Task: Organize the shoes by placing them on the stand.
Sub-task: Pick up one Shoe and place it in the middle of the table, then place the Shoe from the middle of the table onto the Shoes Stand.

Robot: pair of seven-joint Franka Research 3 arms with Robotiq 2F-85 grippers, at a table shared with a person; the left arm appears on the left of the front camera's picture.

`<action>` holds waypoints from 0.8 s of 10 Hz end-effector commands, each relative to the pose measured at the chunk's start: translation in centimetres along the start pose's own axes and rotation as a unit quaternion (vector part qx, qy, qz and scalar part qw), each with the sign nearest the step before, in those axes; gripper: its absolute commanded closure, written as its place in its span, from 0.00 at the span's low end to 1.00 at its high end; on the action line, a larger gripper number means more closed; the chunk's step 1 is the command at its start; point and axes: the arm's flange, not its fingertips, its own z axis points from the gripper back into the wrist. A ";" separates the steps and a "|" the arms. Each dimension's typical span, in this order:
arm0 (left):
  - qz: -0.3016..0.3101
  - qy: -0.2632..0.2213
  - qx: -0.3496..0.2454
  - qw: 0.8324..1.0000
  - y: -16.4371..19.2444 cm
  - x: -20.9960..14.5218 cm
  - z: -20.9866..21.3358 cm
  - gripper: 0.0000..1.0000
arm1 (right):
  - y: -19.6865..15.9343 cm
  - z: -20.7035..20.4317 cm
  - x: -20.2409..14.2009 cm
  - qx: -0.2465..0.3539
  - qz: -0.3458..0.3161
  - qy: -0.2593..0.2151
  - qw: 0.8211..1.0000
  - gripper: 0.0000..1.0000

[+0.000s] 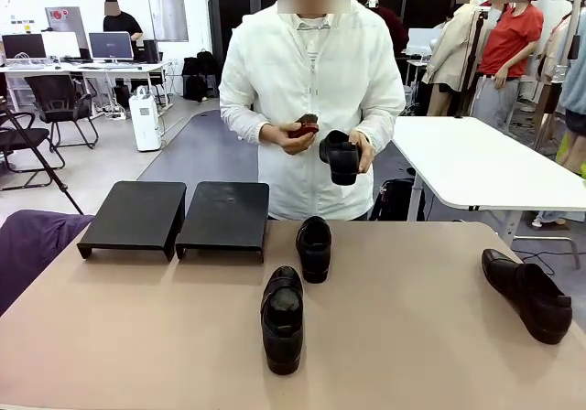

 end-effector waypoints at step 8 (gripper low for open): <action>-0.007 -0.004 -0.008 1.000 0.0 -0.2 -0.2 0.00 | 0.0 0.0 0.0 0.000 0.000 0.000 1.000 0.00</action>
